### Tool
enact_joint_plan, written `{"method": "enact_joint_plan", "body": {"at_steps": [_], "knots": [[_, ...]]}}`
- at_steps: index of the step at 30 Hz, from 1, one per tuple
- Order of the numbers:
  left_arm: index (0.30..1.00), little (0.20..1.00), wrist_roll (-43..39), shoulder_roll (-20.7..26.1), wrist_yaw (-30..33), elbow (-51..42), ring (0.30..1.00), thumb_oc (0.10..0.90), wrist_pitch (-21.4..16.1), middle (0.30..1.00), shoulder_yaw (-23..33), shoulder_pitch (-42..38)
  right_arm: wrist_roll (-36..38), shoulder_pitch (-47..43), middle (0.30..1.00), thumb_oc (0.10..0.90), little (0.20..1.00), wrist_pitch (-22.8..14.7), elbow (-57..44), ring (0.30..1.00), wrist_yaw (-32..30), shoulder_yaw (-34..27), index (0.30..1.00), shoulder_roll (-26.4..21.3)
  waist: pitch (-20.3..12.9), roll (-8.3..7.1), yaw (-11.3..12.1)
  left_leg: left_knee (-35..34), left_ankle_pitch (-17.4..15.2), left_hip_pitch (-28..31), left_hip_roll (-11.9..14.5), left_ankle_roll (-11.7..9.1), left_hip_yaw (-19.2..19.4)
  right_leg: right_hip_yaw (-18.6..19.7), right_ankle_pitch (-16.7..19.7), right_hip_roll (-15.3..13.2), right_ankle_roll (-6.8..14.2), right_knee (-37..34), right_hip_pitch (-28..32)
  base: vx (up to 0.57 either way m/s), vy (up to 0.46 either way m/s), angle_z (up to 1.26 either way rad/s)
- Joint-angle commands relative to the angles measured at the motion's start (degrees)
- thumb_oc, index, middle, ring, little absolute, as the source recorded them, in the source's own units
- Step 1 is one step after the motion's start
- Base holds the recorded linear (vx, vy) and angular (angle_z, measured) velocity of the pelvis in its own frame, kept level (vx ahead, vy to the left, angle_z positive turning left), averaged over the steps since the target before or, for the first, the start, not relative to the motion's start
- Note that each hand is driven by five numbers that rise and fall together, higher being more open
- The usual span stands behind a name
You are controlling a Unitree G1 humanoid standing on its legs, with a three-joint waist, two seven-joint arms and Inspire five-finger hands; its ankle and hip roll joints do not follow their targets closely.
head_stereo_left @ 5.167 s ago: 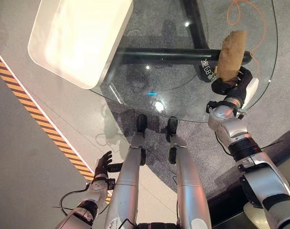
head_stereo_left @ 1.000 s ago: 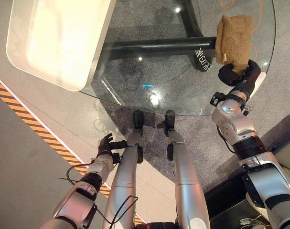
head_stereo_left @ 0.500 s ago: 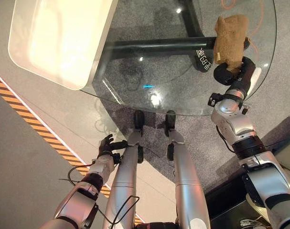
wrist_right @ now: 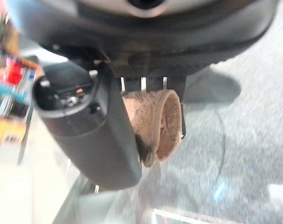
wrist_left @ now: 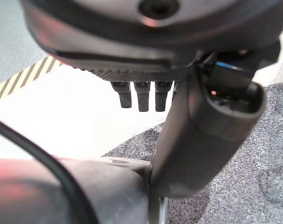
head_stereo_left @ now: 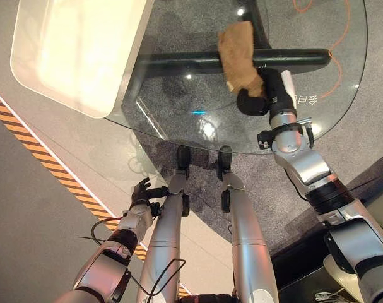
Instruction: Wipe the table with a cloth and put it in the basket.
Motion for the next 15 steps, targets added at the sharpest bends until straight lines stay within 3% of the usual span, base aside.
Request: {"method": "enact_joint_plan", "body": {"at_steps": [1,8,15], "knots": [[0.900,0.900,-0.87,-3.73,-0.74,-1.69,0.900,0.800,-0.09,0.900,-0.77,4.78,-1.72,-0.01,0.300,0.100,0.200,-0.12,-8.35,0.300,5.40,4.71,0.300,1.58,-1.22,2.75,0.13,2.63,-5.00,1.07,-2.79,2.05,-0.08,-2.65,2.50,1.62,1.36,-5.28,1.18,0.00,0.000,0.00],[0.900,0.900,-0.78,-3.27,-1.47,-1.68,0.900,0.800,-0.56,0.900,-0.90,4.72,-1.77,-0.63,0.300,0.100,0.200,0.51,-8.10,0.300,6.72,6.98,0.300,1.53,-1.22,2.92,0.42,2.79,-4.93,0.83,-2.93,2.03,-0.13,-2.69,2.63,1.51,1.37,-5.36,1.04,0.00,0.000,0.00],[0.900,0.900,-0.73,-2.91,-1.42,-1.97,0.900,0.800,0.04,0.900,-1.24,4.57,-2.40,-1.41,0.300,0.100,0.200,0.00,-9.49,0.300,13.89,9.60,0.300,1.05,-1.22,2.96,0.81,2.73,-4.75,0.98,-3.06,1.95,-0.16,-3.09,2.71,1.22,1.51,-5.47,1.25,0.00,0.002,0.02]]}}
